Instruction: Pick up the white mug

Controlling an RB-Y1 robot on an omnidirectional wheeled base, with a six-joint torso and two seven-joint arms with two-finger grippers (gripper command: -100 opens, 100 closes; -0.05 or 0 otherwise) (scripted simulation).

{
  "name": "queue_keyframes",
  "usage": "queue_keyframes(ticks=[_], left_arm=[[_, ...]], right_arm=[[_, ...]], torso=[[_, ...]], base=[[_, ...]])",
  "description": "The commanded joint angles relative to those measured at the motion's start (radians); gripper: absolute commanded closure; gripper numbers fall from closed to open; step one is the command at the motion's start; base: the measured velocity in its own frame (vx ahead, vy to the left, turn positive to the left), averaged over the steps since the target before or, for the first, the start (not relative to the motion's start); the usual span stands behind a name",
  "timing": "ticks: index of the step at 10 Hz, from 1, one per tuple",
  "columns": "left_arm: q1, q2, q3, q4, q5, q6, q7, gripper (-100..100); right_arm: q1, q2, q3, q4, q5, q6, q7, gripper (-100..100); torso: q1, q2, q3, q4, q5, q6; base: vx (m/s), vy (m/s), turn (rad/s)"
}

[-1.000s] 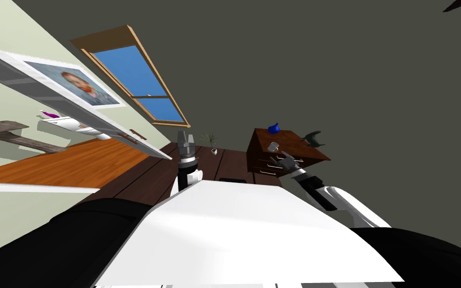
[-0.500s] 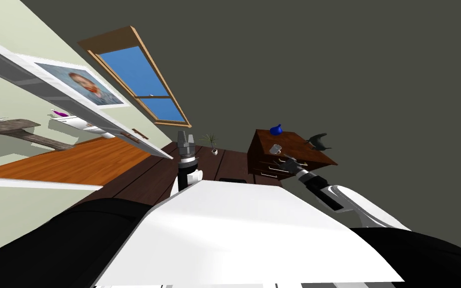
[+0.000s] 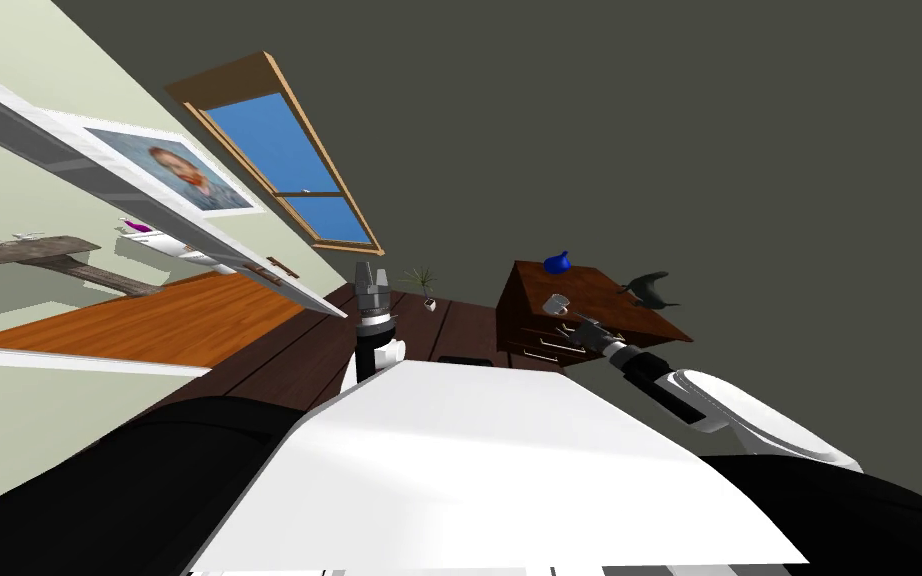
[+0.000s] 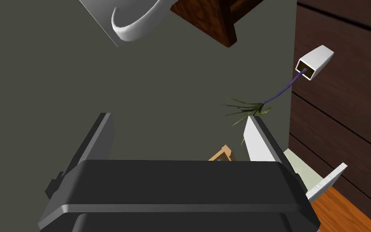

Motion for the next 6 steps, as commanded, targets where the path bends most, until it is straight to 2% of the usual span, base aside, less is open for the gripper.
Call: queue_keyframes(ticks=[1, 5, 6], left_arm=[[0.000, 0.000, 0.000, 0.000, 0.000, 0.000, 0.000, 0], [0.000, 0.000, 0.000, 0.000, 0.000, 0.000, 0.000, 0], [0.000, 0.000, 0.000, 0.000, 0.000, 0.000, 0.000, 0]], right_arm=[[-0.005, -0.031, -0.003, 0.043, 0.024, -0.012, 0.036, -100], [-0.010, -0.100, -0.006, 0.110, 0.070, -0.019, 0.091, -100], [-0.006, -0.091, -0.004, 0.092, 0.064, -0.012, 0.077, -100]], torso=[[0.000, 0.000, 0.000, 0.000, 0.000, 0.000], [0.000, -0.001, -0.001, 0.000, 0.000, 0.000], [-0.001, -0.003, -0.002, -0.001, 0.000, 0.000]], base=[[0.085, -0.017, 0.044], [0.090, -0.022, 0.050], [0.057, -0.018, 0.021]])
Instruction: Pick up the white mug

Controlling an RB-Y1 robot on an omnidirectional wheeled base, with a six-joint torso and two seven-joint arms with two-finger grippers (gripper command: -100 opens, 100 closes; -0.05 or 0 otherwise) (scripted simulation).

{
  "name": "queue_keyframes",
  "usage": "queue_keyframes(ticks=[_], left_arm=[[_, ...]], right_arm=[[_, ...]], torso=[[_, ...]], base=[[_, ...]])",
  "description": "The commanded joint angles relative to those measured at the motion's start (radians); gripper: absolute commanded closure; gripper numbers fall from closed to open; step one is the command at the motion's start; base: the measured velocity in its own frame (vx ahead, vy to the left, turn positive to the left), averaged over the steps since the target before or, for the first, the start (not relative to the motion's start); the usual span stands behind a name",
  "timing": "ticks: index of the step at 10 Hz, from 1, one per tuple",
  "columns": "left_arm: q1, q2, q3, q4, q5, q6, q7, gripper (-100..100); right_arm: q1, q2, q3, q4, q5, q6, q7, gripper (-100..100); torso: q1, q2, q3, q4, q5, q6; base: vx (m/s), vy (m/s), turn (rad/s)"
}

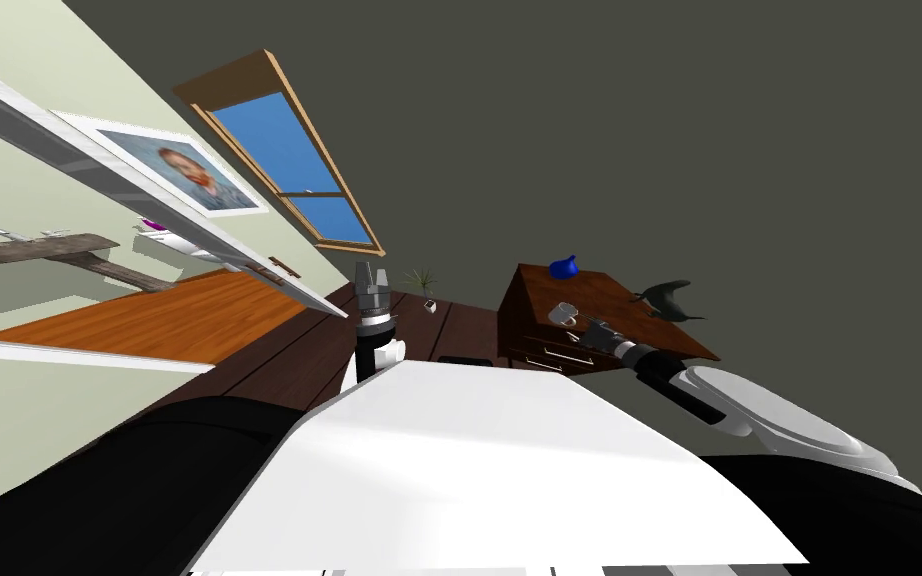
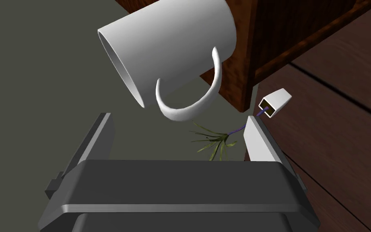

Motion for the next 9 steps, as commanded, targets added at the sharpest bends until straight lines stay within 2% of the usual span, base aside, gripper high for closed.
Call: queue_keyframes(ticks=[1, 2, 7, 8, 9], left_arm=[[0.000, 0.000, 0.000, 0.000, 0.000, 0.000, 0.000, 0], [0.000, 0.000, 0.000, 0.000, 0.000, 0.000, 0.000, 0], [0.000, 0.000, 0.000, 0.000, 0.000, 0.000, 0.000, 0], [0.000, 0.000, 0.000, 0.000, 0.000, 0.000, 0.000, 0], [0.000, 0.000, 0.000, 0.000, 0.000, 0.000, 0.000, 0]], right_arm=[[0.000, 0.000, 0.000, 0.000, 0.000, 0.000, 0.000, 0], [0.015, 0.029, -0.013, -0.023, 0.017, -0.034, 0.020, -100], [0.052, 0.096, -0.042, -0.077, 0.056, -0.112, 0.068, -100], [0.047, 0.085, -0.038, -0.072, 0.052, -0.099, 0.059, -100], [0.047, 0.086, -0.039, -0.073, 0.052, -0.102, 0.060, 100]], torso=[[0.000, 0.000, 0.000, 0.000, 0.000, 0.000], [0.001, 0.003, 0.002, 0.001, 0.000, 0.000], [0.003, -0.008, -0.005, -0.002, 0.001, 0.000], [0.002, -0.006, -0.003, -0.001, 0.001, 0.000], [0.001, -0.001, -0.001, 0.000, 0.000, -0.001]], base=[[0.010, -0.003, -0.001], [0.094, -0.004, -0.215], [0.188, 0.011, -0.197], [0.056, 0.007, -0.014], [0.011, 0.003, 0.003]])
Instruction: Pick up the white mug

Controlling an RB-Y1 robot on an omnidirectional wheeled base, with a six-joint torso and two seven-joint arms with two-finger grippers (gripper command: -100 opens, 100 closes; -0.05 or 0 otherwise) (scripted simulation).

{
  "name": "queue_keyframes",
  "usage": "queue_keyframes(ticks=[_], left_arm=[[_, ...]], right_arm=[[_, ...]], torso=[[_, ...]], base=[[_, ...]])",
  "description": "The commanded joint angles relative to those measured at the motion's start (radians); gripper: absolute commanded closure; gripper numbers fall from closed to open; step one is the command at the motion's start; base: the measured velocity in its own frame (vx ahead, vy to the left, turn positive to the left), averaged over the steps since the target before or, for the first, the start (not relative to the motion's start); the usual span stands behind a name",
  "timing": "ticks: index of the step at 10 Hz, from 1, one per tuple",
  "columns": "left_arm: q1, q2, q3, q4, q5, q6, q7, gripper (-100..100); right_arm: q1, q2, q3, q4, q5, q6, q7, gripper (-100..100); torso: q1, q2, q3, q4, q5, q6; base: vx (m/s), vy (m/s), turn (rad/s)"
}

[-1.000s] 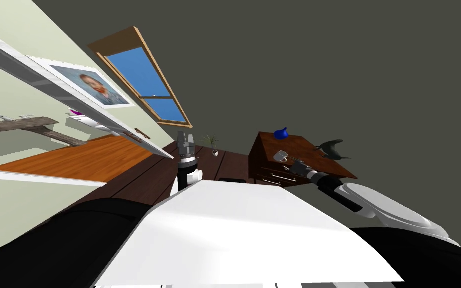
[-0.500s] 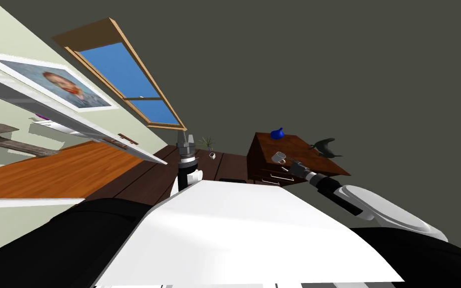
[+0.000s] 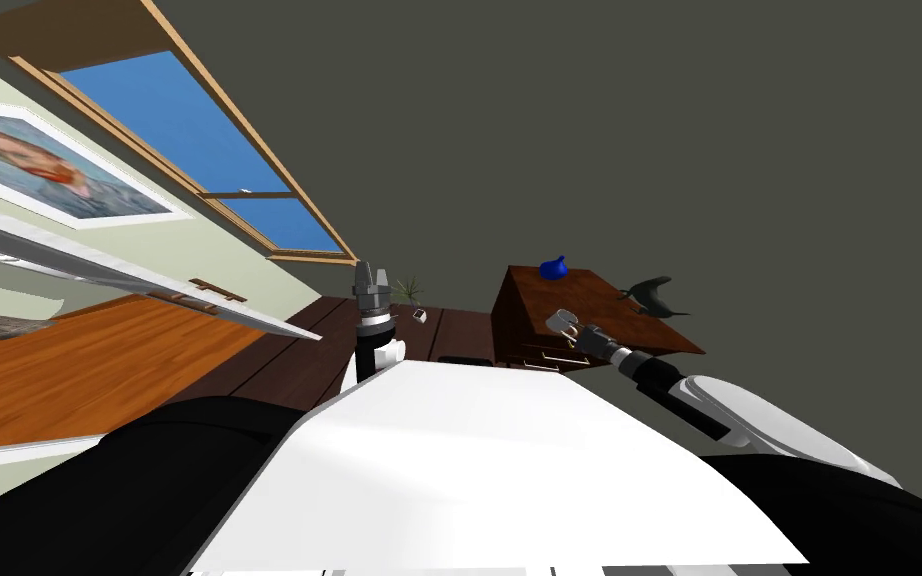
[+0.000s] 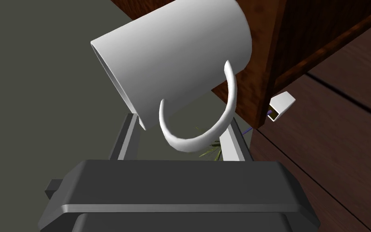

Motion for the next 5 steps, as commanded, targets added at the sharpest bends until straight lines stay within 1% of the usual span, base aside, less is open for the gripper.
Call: queue_keyframes(ticks=[1, 4, 5], left_arm=[[0.000, 0.000, 0.000, 0.000, 0.000, 0.000, 0.000, 0], [0.000, 0.000, 0.000, 0.000, 0.000, 0.000, 0.000, 0], [0.000, 0.000, 0.000, 0.000, 0.000, 0.000, 0.000, 0]], right_arm=[[0.000, 0.000, 0.000, 0.000, 0.000, 0.000, 0.000, 100], [-0.001, 0.001, -0.002, 0.000, -0.002, 0.002, -0.002, 100], [-0.001, 0.001, -0.002, 0.000, -0.002, 0.003, -0.002, 0]], torso=[[0.000, 0.000, 0.000, 0.000, 0.000, 0.000], [-0.001, 0.002, 0.000, -0.001, -0.001, -0.001], [-0.001, 0.002, 0.000, -0.001, -0.001, -0.001]], base=[[0.007, 0.001, -0.008], [0.000, 0.000, 0.000], [0.000, 0.000, 0.000]])
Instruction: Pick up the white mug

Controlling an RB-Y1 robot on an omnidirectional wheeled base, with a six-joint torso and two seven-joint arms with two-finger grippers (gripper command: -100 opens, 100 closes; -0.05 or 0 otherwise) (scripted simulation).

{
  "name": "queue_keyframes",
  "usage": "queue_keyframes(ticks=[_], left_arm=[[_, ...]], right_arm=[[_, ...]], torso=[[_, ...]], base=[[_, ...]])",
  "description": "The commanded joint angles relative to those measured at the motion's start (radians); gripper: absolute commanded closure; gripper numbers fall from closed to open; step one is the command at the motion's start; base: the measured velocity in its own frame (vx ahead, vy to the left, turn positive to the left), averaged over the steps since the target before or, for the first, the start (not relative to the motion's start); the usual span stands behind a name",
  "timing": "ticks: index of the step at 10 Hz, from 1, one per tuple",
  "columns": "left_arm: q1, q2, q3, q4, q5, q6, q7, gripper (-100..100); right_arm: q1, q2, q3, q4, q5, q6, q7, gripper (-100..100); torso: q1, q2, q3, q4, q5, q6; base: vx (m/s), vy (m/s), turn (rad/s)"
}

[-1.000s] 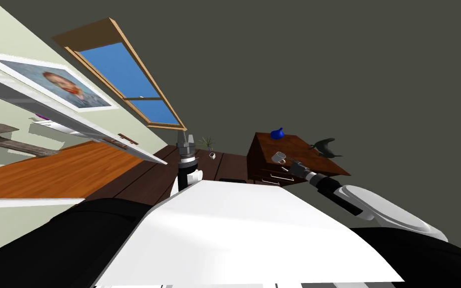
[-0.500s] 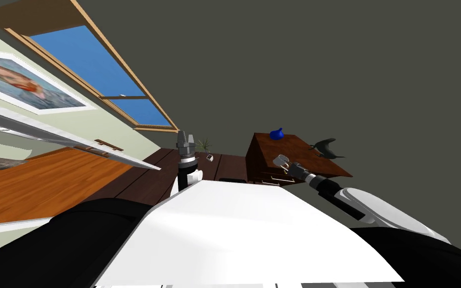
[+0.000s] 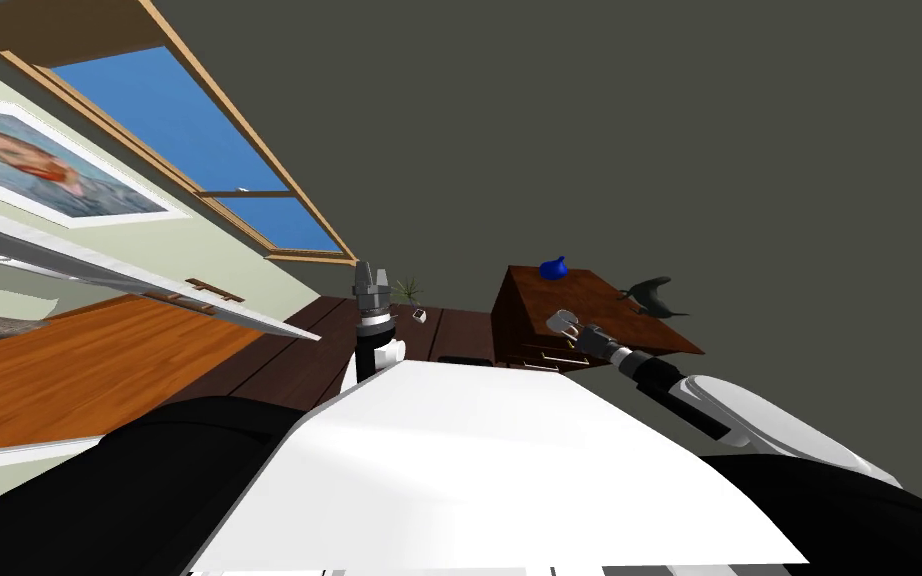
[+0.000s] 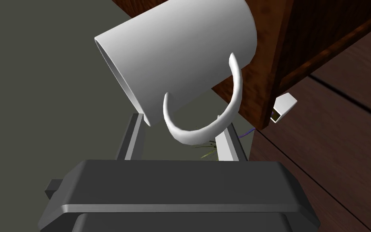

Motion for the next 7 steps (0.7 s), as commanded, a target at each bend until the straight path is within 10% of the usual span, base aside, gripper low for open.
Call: queue_keyframes(ticks=[1, 6, 7], left_arm=[[0.000, 0.000, 0.000, 0.000, 0.000, 0.000, 0.000, 0], [0.000, 0.000, 0.000, 0.000, 0.000, 0.000, 0.000, 0], [0.000, 0.000, 0.000, 0.000, 0.000, 0.000, 0.000, 0]], right_arm=[[-0.010, -0.019, 0.011, 0.019, -0.012, 0.021, -0.010, 100], [-0.041, -0.074, 0.033, 0.063, -0.044, 0.084, -0.048, 100], [-0.042, -0.076, 0.034, 0.065, -0.046, 0.089, -0.051, 0]], torso=[[0.000, 0.000, 0.000, 0.000, 0.000, 0.000], [-0.002, 0.011, 0.005, -0.001, -0.004, 0.000], [-0.002, 0.007, 0.002, -0.002, -0.004, 0.001]], base=[[-0.115, -0.030, 0.230], [-0.189, -0.001, 0.203], [-0.015, 0.005, -0.013]])
